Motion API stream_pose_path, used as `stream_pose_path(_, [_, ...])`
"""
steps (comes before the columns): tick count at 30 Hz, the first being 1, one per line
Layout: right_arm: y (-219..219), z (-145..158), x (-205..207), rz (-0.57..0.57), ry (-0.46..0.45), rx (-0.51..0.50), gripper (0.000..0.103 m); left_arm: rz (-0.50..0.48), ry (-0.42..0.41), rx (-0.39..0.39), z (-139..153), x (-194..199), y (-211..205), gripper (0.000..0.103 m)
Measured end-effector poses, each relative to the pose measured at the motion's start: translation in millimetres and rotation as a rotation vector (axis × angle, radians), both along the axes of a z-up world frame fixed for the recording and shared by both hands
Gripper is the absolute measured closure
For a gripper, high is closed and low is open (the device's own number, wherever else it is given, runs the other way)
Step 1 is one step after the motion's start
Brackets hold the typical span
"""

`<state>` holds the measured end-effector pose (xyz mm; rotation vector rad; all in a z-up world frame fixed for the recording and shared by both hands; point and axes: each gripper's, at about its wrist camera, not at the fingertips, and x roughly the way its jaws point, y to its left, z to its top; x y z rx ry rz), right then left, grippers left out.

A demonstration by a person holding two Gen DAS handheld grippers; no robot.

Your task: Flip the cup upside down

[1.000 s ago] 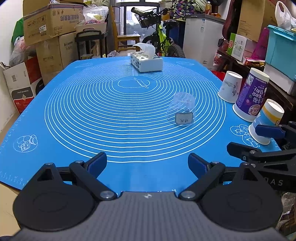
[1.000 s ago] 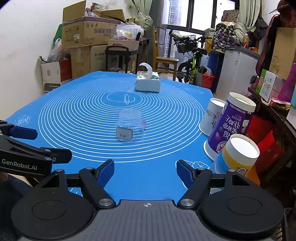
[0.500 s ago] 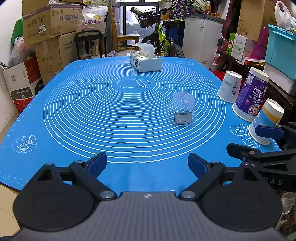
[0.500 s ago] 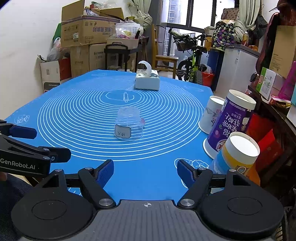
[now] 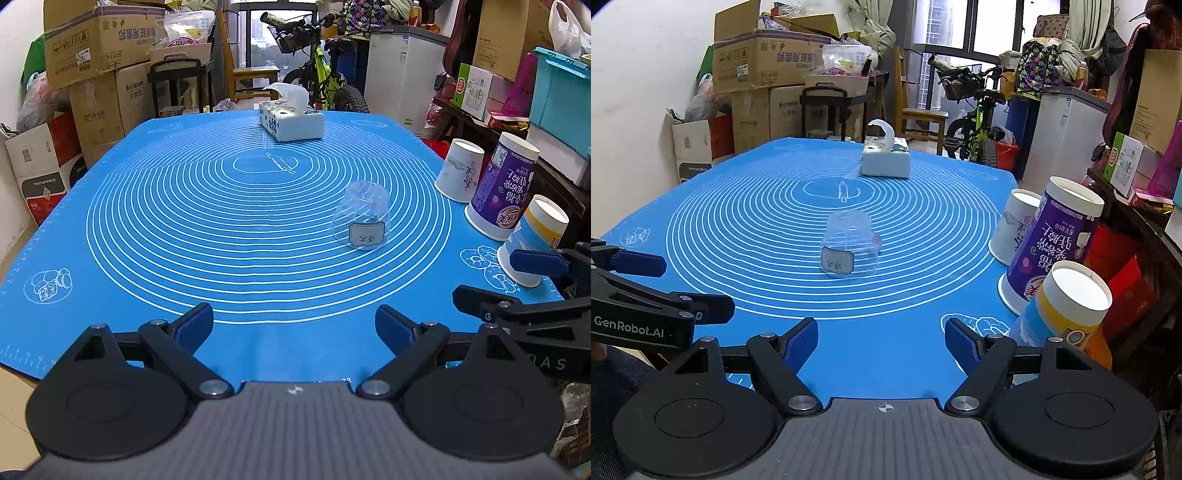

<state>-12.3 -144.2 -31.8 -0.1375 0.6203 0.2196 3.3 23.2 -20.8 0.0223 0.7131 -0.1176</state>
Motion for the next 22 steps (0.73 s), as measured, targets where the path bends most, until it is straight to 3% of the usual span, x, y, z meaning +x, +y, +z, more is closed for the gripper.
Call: stream_pose_path(22, [-1.5,-0.3,1.0,-0.004,0.003,0.006,0.023,-0.005,0.0,0.005,-2.4,1.6,-2.0,0.008])
